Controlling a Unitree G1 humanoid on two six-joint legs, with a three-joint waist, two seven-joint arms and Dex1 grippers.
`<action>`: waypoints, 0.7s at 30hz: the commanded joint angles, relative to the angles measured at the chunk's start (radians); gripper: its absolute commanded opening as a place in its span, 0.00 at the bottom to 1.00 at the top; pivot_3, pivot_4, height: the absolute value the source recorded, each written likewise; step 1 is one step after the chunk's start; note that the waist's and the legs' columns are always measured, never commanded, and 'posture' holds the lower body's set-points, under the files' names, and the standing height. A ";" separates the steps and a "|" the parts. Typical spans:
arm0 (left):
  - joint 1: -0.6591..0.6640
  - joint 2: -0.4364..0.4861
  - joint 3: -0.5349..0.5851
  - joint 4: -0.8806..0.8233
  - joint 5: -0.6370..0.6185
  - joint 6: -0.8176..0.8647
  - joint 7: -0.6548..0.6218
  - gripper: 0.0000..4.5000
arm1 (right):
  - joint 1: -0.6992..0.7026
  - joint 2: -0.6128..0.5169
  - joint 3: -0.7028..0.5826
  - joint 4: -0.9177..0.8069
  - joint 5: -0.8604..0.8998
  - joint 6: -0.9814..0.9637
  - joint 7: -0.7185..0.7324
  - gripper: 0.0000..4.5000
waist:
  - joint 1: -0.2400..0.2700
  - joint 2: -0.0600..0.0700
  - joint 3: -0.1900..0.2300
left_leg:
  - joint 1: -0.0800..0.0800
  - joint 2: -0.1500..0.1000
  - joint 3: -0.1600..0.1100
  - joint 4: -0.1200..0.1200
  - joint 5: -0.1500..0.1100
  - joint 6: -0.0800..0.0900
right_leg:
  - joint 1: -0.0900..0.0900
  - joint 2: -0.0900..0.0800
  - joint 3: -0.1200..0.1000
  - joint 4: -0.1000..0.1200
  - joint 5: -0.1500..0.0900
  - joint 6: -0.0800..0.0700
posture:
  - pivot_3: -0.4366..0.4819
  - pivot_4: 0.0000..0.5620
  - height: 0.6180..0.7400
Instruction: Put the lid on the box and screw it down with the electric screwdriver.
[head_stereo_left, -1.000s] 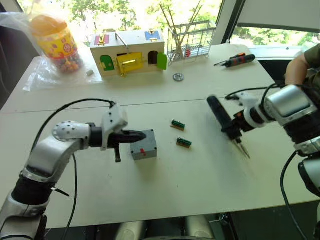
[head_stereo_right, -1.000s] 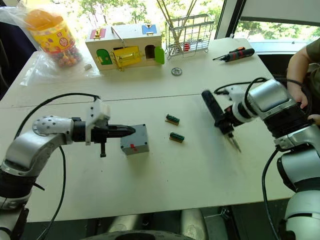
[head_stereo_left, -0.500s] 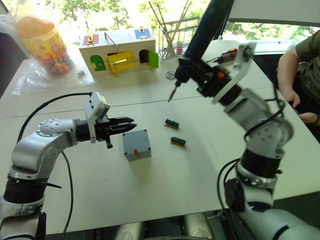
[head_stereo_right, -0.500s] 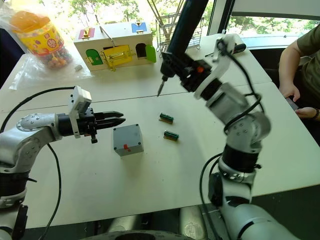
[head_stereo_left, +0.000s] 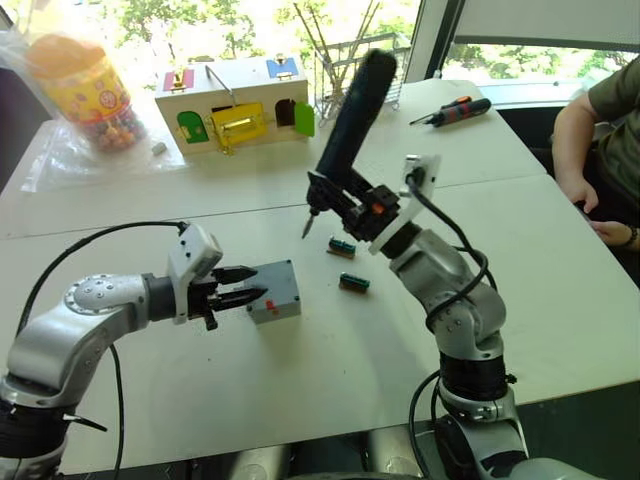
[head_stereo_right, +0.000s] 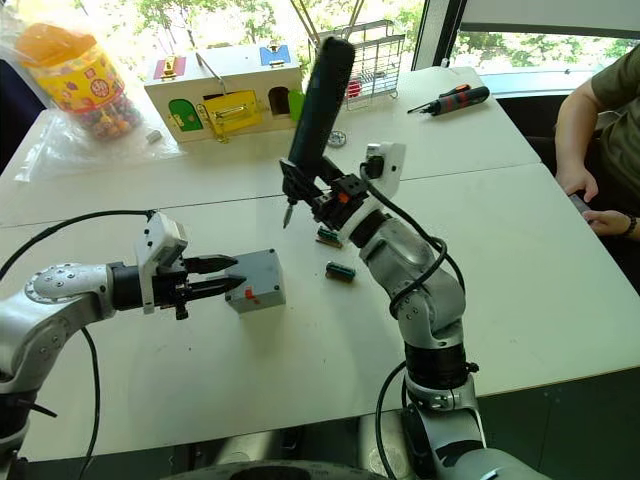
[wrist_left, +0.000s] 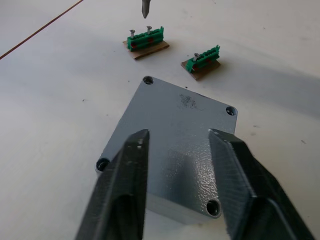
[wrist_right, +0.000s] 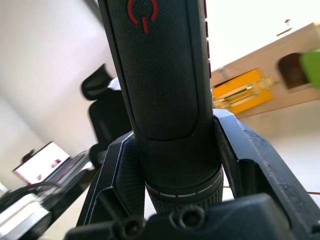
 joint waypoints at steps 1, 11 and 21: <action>-0.005 -0.007 -0.008 -0.013 0.009 -0.025 0.006 0.22 | -0.006 0.007 0.033 -0.055 0.002 -0.045 0.024 0.38 | 0.000 0.000 0.000 | 0.000 0.000 0.000 0.000 0.000 0.000 | 0.000 0.000 0.000 0.000 0.000 0.000 | 0.48 0.27 1.00; 0.002 -0.019 -0.091 0.053 0.104 -0.119 -0.002 0.22 | 0.037 -0.008 0.099 -0.045 -0.059 -0.085 0.038 0.38 | 0.000 0.000 0.000 | 0.000 0.000 0.000 0.000 0.000 0.000 | 0.000 0.000 0.000 0.000 0.000 0.000 | 0.48 0.27 1.00; 0.002 -0.023 -0.102 0.074 0.111 -0.137 -0.007 0.22 | 0.045 0.002 0.114 -0.001 -0.093 -0.121 0.042 0.38 | 0.000 0.000 0.000 | 0.002 0.000 0.000 0.000 0.000 0.000 | 0.001 0.000 0.000 0.000 0.000 0.000 | 0.48 0.27 1.00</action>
